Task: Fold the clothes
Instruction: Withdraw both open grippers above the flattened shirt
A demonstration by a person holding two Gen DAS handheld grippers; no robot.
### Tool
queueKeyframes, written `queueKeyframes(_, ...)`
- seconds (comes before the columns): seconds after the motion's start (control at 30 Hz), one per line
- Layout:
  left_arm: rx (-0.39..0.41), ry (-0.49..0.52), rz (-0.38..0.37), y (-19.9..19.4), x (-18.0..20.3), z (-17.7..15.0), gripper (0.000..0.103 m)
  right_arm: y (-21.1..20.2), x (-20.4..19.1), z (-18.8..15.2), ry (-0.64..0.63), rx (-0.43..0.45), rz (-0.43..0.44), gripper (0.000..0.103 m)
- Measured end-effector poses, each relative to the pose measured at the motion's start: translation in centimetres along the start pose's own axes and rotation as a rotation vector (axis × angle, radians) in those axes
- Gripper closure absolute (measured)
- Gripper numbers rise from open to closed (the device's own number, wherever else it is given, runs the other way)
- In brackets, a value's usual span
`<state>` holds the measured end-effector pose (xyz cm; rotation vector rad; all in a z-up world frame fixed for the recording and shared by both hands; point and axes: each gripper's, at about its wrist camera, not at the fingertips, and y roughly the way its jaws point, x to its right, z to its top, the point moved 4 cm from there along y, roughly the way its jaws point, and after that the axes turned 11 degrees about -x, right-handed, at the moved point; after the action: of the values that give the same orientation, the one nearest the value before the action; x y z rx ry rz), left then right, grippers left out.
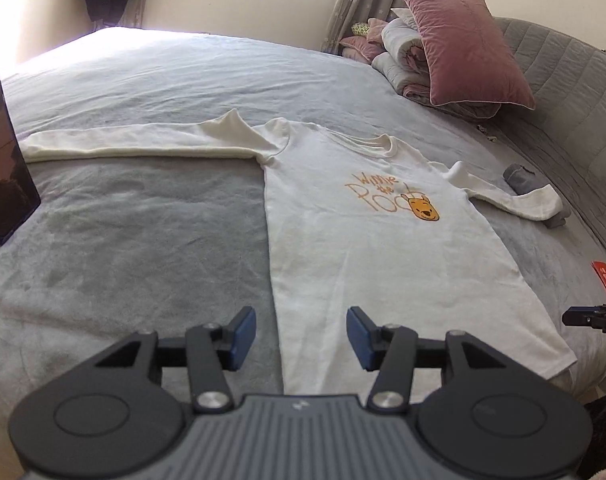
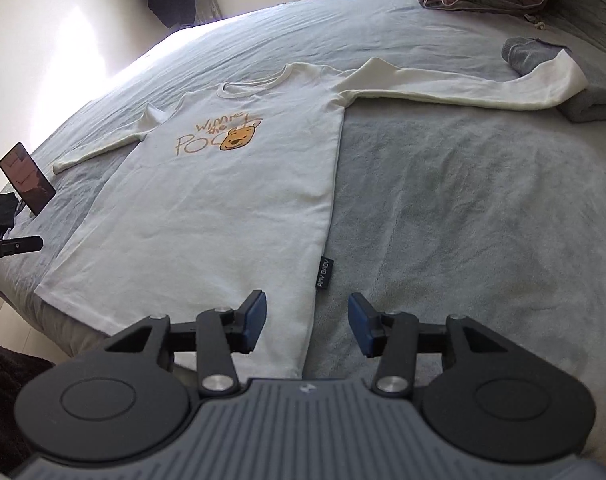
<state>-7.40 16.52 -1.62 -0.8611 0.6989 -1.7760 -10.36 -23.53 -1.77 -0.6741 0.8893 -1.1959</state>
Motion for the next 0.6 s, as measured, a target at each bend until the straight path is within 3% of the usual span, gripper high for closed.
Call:
queueKeyframes(0.07, 0.037, 0.026, -0.017, 1.1, 1.7, 1.0, 0.042, 1.1, -1.4, 1.1, -0.033, 0.038, -0.016, 0.053)
queueKeyframes(0.2, 0.11, 0.088, -0.007, 4.4, 5.2, 2.5, 0.035, 4.3, -4.5, 3.5, -0.091, 0.137, -0.039, 0.045)
queueKeyframes(0.33, 0.181, 0.158, 0.073, 7.6, 7.0, 3.1, 0.023, 7.6, -6.6, 5.1, -0.13, 0.178, -0.073, 0.031)
queueKeyframes(0.47, 0.1, 0.179, 0.143, 10.2, 5.5, 1.4, 0.022, 9.6, -6.3, 4.1, -0.167, 0.185, -0.116, 0.026)
queueKeyframes(0.6, 0.067, 0.209, 0.119, 8.4, 4.2, 0.3, 0.02, 8.3, -4.4, 2.1, -0.176, 0.185, -0.101, 0.017)
